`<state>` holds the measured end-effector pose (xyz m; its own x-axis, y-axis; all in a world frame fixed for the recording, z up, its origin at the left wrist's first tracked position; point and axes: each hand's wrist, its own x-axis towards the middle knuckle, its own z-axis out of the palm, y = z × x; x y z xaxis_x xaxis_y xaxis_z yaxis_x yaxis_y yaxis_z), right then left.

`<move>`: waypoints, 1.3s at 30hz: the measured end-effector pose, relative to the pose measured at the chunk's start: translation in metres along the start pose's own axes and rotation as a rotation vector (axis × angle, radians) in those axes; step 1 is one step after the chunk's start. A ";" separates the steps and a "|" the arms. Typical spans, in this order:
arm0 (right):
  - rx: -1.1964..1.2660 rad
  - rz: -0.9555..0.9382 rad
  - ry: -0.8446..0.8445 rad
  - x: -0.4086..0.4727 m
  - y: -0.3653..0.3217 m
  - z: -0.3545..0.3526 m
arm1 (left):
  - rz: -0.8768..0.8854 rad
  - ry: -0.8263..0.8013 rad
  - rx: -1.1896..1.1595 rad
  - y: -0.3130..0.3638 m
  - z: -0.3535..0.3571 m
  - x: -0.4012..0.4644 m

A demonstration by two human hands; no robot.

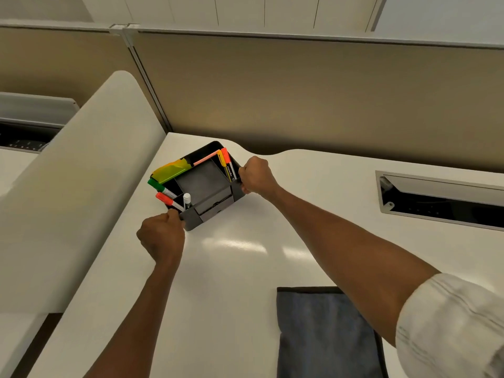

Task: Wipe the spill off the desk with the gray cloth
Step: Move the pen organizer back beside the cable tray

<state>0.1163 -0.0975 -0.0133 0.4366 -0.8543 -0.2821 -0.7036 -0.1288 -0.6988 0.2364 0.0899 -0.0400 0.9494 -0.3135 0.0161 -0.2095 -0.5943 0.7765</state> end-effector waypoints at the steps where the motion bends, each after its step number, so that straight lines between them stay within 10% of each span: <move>1: -0.044 -0.011 0.005 -0.001 -0.001 0.000 | 0.027 -0.018 0.009 -0.001 -0.001 0.002; 39: 0.269 0.336 0.577 -0.097 0.202 -0.161 | 0.408 -0.614 0.012 0.156 0.146 -0.114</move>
<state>-0.1585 -0.1218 -0.0214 -0.1974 -0.9655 -0.1699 -0.5532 0.2528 -0.7938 0.0610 -0.0751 -0.0131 0.4941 -0.8676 -0.0563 -0.5239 -0.3488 0.7771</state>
